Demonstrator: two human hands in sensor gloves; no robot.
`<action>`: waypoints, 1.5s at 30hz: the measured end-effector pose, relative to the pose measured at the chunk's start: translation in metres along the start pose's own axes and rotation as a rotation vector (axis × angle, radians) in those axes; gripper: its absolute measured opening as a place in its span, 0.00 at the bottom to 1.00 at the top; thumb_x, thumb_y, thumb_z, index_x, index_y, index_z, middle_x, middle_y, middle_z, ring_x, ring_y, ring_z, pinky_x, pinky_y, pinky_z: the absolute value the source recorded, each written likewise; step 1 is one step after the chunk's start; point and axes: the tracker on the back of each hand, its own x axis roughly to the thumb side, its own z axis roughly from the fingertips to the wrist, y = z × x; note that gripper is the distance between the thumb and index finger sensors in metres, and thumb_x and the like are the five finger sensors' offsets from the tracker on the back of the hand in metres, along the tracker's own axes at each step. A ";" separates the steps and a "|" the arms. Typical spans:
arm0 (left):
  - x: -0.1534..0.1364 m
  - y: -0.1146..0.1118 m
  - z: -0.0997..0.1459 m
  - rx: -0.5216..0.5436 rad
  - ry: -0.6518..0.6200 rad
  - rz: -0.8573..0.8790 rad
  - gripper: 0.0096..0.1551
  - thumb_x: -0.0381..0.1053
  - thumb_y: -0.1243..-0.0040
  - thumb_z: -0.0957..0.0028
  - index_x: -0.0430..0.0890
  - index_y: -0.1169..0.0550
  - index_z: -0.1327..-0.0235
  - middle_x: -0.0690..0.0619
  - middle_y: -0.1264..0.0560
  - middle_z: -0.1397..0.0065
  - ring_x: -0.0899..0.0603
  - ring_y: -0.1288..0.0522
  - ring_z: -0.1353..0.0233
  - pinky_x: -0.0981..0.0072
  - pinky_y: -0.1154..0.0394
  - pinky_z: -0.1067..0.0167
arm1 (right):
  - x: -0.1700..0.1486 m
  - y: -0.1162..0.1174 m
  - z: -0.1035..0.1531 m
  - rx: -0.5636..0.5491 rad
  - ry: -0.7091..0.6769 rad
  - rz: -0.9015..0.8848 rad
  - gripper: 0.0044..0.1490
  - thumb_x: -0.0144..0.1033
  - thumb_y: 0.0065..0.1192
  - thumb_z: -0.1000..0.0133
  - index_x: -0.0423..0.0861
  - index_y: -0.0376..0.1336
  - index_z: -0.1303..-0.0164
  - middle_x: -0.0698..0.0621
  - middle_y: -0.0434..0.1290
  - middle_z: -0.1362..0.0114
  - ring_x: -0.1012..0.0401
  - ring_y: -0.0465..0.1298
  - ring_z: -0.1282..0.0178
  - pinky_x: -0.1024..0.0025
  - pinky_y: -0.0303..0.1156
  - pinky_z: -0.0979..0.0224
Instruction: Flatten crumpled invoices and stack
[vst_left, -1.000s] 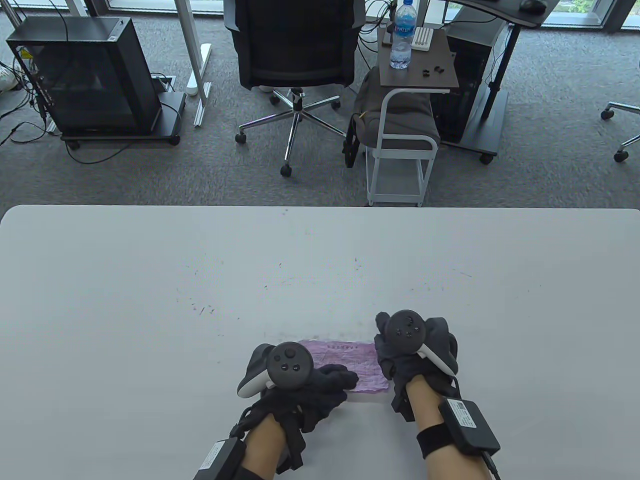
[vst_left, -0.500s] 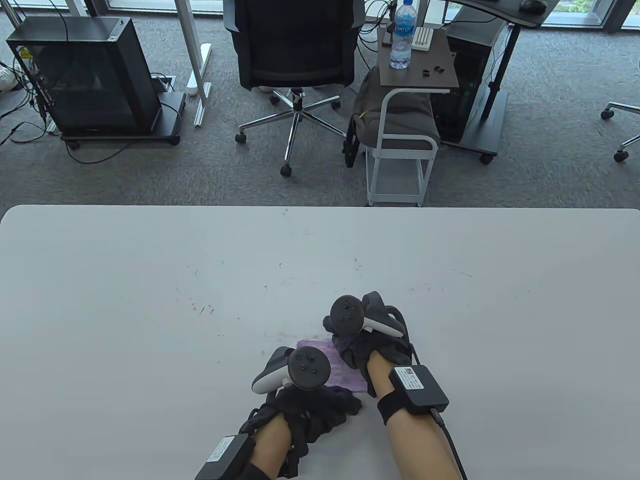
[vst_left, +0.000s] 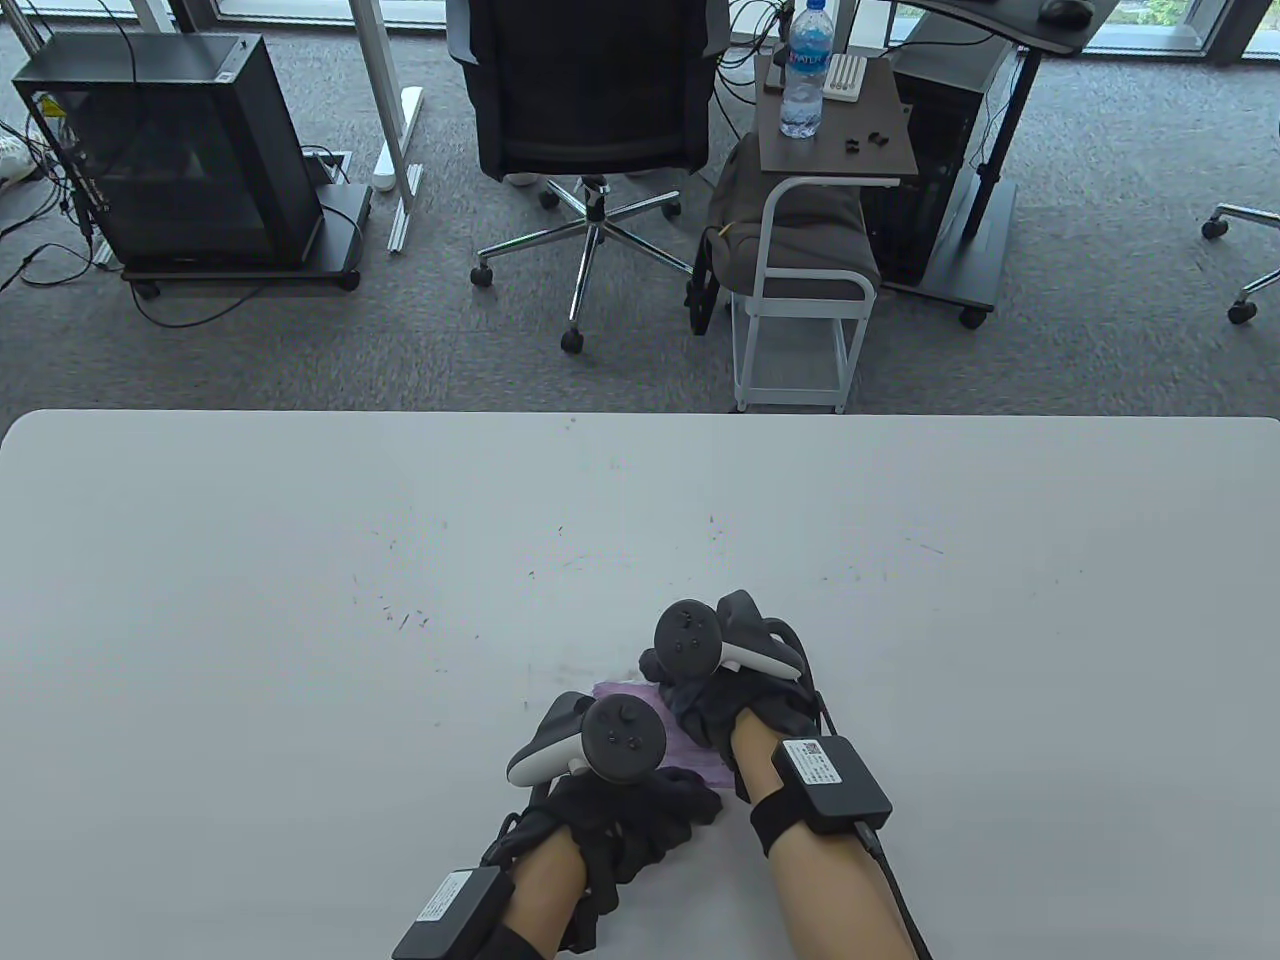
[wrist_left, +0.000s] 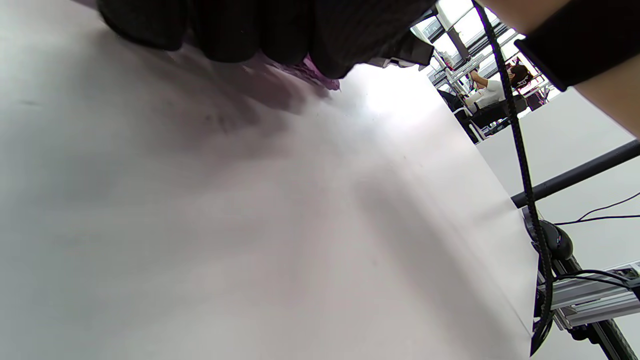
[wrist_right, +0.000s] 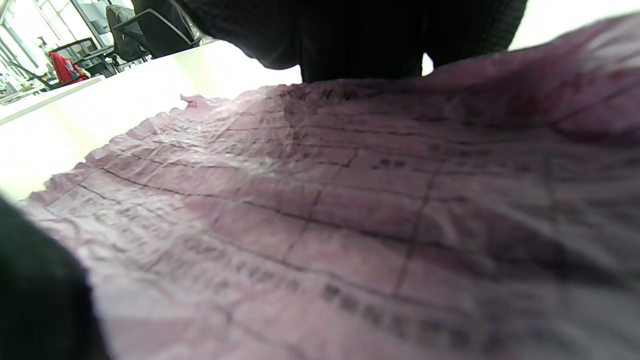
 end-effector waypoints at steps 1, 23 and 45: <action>0.000 0.000 0.000 0.000 -0.003 0.009 0.28 0.38 0.44 0.38 0.38 0.29 0.24 0.38 0.40 0.19 0.25 0.39 0.20 0.31 0.36 0.33 | 0.000 0.000 0.001 -0.001 -0.002 0.001 0.30 0.35 0.54 0.39 0.48 0.53 0.26 0.42 0.67 0.23 0.45 0.68 0.28 0.44 0.67 0.31; 0.018 0.033 0.096 0.606 0.118 -0.414 0.34 0.51 0.42 0.38 0.38 0.32 0.22 0.36 0.39 0.22 0.26 0.32 0.28 0.35 0.32 0.36 | -0.002 -0.014 0.187 -0.512 0.233 0.309 0.42 0.56 0.59 0.43 0.43 0.52 0.26 0.34 0.63 0.26 0.42 0.71 0.36 0.49 0.76 0.42; -0.012 0.005 0.133 0.583 0.316 -0.449 0.48 0.65 0.48 0.38 0.44 0.50 0.16 0.36 0.60 0.18 0.21 0.62 0.19 0.19 0.53 0.34 | -0.019 0.018 0.198 -0.374 0.229 0.258 0.59 0.68 0.59 0.46 0.47 0.37 0.20 0.28 0.37 0.18 0.30 0.45 0.24 0.32 0.51 0.29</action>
